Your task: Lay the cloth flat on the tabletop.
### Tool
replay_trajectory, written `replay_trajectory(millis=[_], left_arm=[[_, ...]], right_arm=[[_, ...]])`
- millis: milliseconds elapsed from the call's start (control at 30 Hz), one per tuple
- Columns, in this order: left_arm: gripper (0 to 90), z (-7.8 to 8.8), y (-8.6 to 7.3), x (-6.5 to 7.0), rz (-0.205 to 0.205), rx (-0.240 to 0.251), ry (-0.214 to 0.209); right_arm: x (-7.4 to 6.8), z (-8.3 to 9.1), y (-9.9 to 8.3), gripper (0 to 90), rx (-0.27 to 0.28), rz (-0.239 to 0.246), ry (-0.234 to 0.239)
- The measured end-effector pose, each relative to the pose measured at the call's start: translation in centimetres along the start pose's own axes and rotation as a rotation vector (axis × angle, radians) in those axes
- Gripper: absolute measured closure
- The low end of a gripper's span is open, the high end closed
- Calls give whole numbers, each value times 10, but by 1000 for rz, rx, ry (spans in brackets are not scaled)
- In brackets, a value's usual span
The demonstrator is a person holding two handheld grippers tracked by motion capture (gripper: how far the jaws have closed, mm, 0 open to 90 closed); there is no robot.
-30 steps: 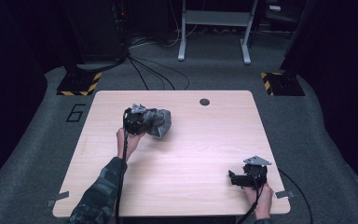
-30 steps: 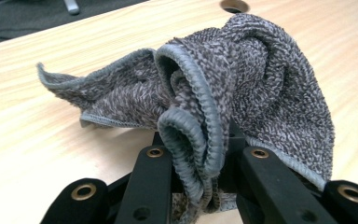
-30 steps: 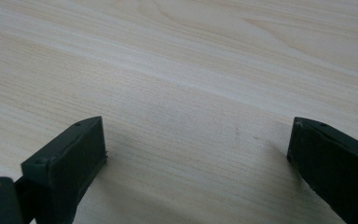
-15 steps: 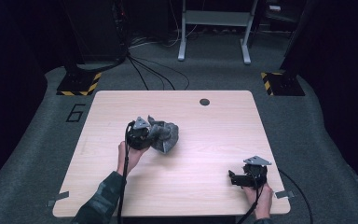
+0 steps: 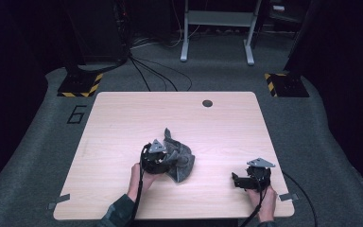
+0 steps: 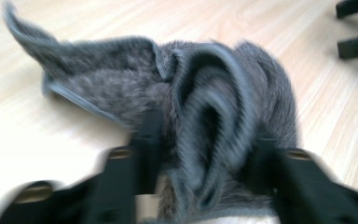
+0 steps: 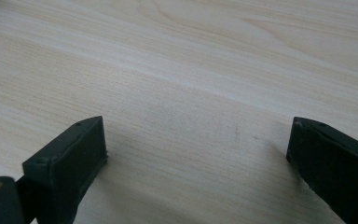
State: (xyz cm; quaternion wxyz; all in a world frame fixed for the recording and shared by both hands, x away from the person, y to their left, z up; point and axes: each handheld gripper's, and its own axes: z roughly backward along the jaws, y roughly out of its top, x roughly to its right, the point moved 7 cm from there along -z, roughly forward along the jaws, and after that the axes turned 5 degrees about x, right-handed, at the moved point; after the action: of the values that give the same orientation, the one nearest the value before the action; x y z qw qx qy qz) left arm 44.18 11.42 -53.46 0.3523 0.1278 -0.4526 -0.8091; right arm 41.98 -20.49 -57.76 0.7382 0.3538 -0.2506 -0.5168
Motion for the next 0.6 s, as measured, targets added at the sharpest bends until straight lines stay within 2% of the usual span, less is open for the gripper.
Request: replay_trajectory(millis=[33,133,333,433,500,600], left_arm=[[389,1,-2,1,18,4,-12],[251,9,-5,1,40,25,-24],[192,33,-15,0,77,56,-41],[187,44,-22,-4,92,63,-28],[187,47,-27,-9,111,64,-17],[190,49,-32,-14,139,69,-18]], right_arm=[[0,0,0,46,1,1,3],[0,0,0,48,-2,-1,11],[0,0,1,42,-22,-4,6],[-3,1,4,44,-24,-41,36],[-9,3,11,55,-8,-53,61],[-25,9,23,64,8,-33,95]])
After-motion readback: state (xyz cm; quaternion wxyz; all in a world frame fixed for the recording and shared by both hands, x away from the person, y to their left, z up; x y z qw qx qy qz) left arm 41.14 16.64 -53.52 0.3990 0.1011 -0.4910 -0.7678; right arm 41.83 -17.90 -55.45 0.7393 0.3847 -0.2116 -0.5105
